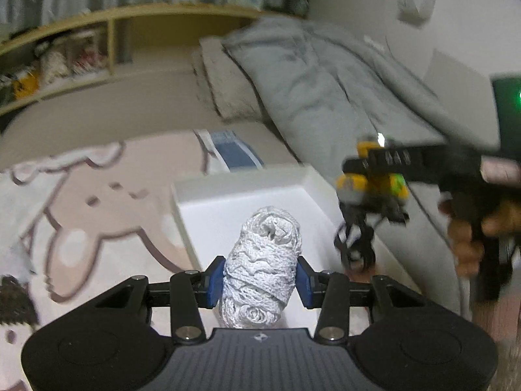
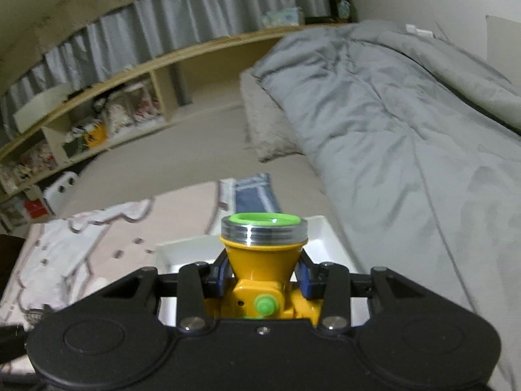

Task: Organize objects
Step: 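Carry the knitted ball with left tool while right tool carries the headlamp to the tray, then open left gripper to drop the knitted ball while right gripper releases the headlamp in the tray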

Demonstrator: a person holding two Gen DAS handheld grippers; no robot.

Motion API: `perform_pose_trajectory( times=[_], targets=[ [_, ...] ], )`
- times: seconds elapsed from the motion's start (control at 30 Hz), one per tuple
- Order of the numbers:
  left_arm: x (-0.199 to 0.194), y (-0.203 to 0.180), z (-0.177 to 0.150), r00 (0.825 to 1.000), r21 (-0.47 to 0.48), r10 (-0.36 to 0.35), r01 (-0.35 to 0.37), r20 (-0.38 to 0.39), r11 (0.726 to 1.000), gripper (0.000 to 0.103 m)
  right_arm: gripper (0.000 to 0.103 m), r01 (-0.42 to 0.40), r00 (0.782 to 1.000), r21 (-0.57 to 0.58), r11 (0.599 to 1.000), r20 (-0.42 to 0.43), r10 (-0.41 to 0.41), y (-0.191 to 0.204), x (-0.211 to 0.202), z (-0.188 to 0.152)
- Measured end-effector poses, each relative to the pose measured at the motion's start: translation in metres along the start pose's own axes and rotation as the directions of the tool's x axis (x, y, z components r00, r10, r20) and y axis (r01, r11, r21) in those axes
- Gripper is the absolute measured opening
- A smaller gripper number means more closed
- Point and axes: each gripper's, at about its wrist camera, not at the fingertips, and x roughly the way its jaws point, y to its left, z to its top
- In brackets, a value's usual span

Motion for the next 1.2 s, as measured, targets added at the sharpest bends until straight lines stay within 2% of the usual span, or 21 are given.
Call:
perform_pose_trajectory(
  times=[0.23,0.4,0.53,0.67,0.8,0.83,0.9,0.97,1.03,1.2],
  targets=[
    [0.043,-0.016,-0.029,0.989,0.056,-0.052,0.06,-0.139,0.997,0.046,0.041,0.005,0.985,0.051,0.999,-0.175,0.004,-0.027,0.054,-0.014],
    [0.062,-0.026,-0.044,0.977,0.098,-0.069,0.09,-0.203,0.991,0.046,0.041,0.031,0.97,0.067,0.997,-0.241,-0.014,-0.034,0.085,-0.027],
    [0.07,-0.03,-0.05,0.968,0.107,-0.092,0.12,-0.235,0.987,0.046,0.041,0.079,0.966,0.065,0.995,-0.25,-0.061,-0.044,0.104,-0.027],
    [0.076,-0.034,-0.055,0.959,0.125,-0.111,0.147,-0.261,0.981,0.046,0.042,0.07,0.967,0.025,0.997,-0.246,-0.062,-0.048,0.114,-0.026],
    [0.079,-0.037,-0.056,0.959,0.146,-0.097,0.139,-0.265,0.979,0.046,0.043,0.061,0.947,-0.044,0.997,-0.312,-0.071,-0.049,0.129,-0.029],
    [0.079,-0.037,-0.056,0.959,0.15,-0.096,0.139,-0.267,0.979,0.046,0.045,0.073,0.946,-0.044,0.996,-0.312,-0.084,-0.051,0.129,-0.029],
    [0.078,-0.039,-0.054,0.96,0.158,-0.093,0.139,-0.266,0.978,0.047,0.063,0.113,0.953,-0.032,0.993,-0.279,-0.117,-0.055,0.124,-0.025],
    [0.078,-0.039,-0.051,0.96,0.157,-0.09,0.136,-0.266,0.978,0.047,0.07,0.079,0.963,0.019,0.997,-0.258,-0.072,-0.06,0.116,-0.021],
    [0.078,-0.04,-0.05,0.96,0.159,-0.086,0.132,-0.265,0.978,0.047,0.07,0.075,0.966,0.034,0.997,-0.252,-0.064,-0.062,0.108,-0.016],
    [0.074,-0.042,-0.052,0.96,0.169,-0.079,0.127,-0.269,0.977,0.047,0.07,0.084,0.965,-0.025,0.996,-0.246,-0.088,-0.058,0.095,-0.016]
  ],
)
